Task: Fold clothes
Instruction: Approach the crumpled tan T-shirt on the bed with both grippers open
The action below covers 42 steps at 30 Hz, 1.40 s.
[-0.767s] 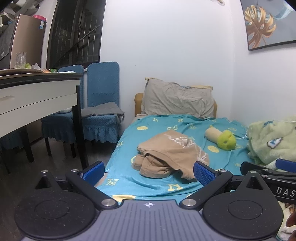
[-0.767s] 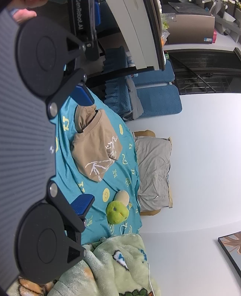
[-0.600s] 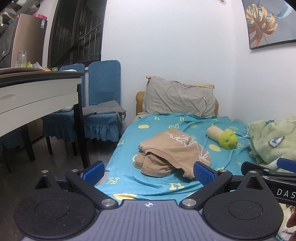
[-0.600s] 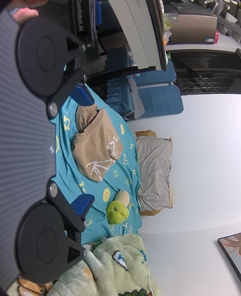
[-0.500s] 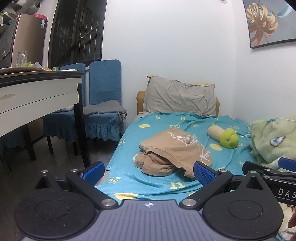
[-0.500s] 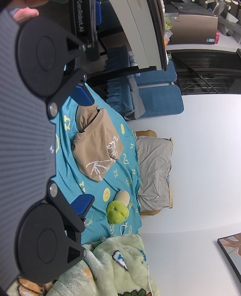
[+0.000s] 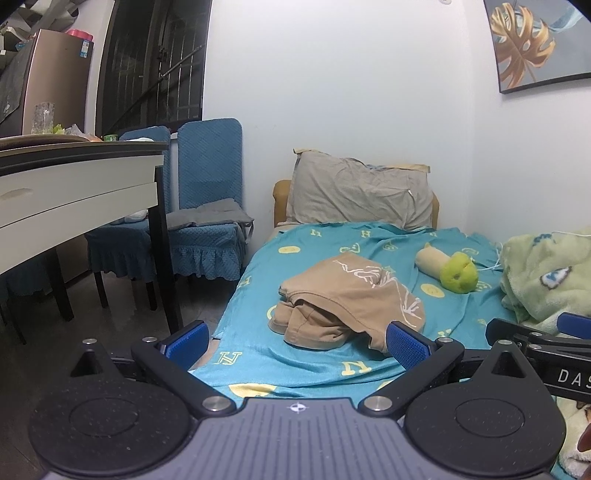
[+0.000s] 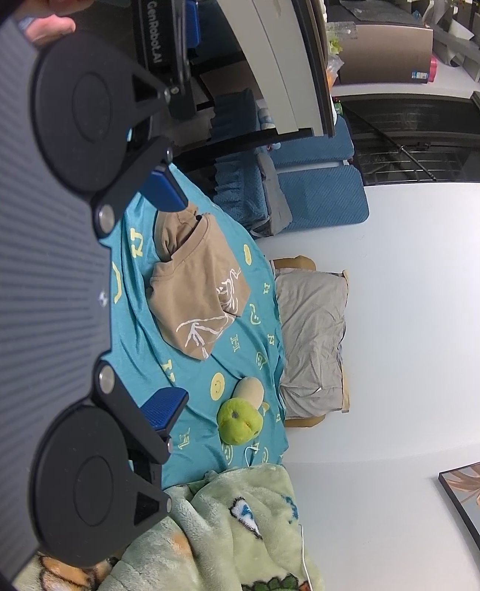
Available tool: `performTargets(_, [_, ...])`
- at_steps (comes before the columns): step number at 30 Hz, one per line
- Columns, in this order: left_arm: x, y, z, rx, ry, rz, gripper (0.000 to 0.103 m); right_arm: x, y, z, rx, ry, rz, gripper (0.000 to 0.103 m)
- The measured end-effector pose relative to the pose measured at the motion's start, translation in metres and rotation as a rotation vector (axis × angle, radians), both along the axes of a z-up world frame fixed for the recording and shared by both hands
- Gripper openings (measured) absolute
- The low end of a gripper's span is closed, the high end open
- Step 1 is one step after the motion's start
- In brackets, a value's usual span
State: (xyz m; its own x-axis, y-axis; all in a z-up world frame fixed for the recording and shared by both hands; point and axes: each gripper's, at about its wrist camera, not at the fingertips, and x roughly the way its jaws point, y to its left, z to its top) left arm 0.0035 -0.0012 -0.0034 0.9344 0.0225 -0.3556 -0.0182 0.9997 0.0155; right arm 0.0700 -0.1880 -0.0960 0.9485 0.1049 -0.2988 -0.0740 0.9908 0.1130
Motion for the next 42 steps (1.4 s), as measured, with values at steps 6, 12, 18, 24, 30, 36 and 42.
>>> performTargets(6, [0.004,-0.001,-0.002,0.006,0.006,0.008,0.103,0.003,-0.001,0.006,0.001,0.005,-0.003,0.103])
performTargets(12, [0.005,-0.001,-0.004,0.002,0.006,0.007,0.103,0.001,0.001,0.007,-0.001,0.007,-0.005,0.103])
performTargets(18, [0.006,-0.001,-0.006,0.0,0.006,0.008,0.103,0.002,0.002,0.007,-0.005,0.009,-0.009,0.103])
performTargets(24, [0.003,0.002,-0.003,-0.016,-0.016,0.006,0.103,0.0,0.004,0.008,-0.011,0.01,-0.033,0.103])
performTargets(30, [-0.001,0.0,0.002,-0.016,-0.05,-0.01,0.103,0.004,-0.002,0.006,0.031,0.043,-0.067,0.103])
performTargets(36, [0.007,-0.008,0.004,0.026,-0.034,0.003,0.103,0.001,-0.004,0.006,0.056,0.022,-0.063,0.102])
performTargets(42, [0.024,-0.019,0.033,0.061,-0.043,0.0,0.103,0.016,-0.003,0.007,0.074,-0.023,-0.08,0.102])
